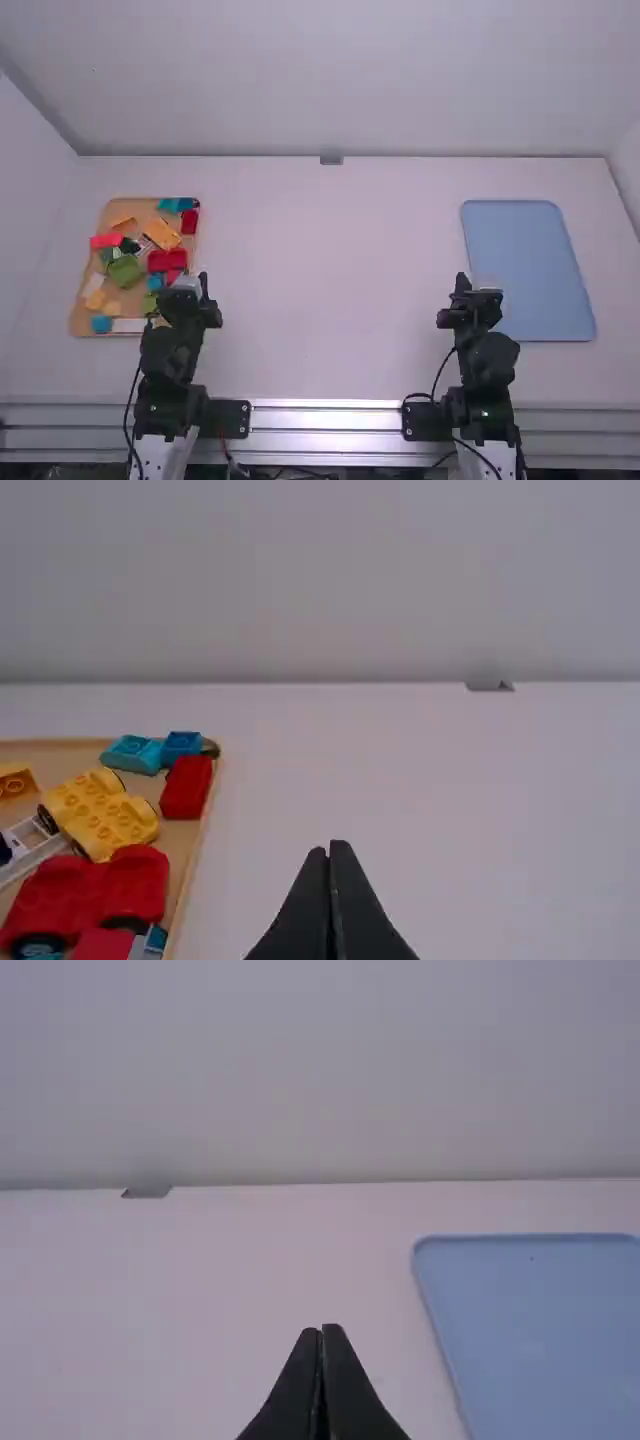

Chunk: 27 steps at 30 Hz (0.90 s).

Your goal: Assemble lego blocks to make yellow taxi

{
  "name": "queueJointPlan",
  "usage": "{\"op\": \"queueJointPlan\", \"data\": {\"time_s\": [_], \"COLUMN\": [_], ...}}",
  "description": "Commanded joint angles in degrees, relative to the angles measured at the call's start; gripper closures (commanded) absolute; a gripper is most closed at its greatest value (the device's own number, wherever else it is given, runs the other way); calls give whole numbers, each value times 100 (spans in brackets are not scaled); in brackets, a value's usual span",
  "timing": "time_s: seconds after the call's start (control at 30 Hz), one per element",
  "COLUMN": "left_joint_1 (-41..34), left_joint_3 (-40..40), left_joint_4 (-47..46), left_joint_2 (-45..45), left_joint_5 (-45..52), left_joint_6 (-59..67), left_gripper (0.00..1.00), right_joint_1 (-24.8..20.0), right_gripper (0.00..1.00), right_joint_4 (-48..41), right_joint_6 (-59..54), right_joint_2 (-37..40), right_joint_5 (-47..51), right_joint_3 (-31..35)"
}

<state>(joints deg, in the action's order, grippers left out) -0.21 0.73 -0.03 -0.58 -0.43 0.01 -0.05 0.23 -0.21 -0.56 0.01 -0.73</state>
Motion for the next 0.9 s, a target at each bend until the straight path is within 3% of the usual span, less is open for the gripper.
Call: {"op": "queueJointPlan", "data": {"time_s": [0.0, 0.53, 0.87], "left_joint_1": [0, -20, -54], "left_joint_3": [0, 474, 1256], "left_joint_4": [0, -135, -380], "left_joint_2": [2, -472, -1336], "left_joint_5": [0, -271, -803], "left_joint_6": [-2, -18, -417], "left_gripper": [100, 90, 74], "right_joint_1": [0, 91, 266], "right_gripper": [100, 90, 74], "right_joint_4": [-2, -90, -504], "right_joint_6": [7, -223, -989], "right_joint_2": [-2, -696, -2273], "right_joint_5": [-2, -275, -1083], "right_joint_3": [0, -629, -2080]}}
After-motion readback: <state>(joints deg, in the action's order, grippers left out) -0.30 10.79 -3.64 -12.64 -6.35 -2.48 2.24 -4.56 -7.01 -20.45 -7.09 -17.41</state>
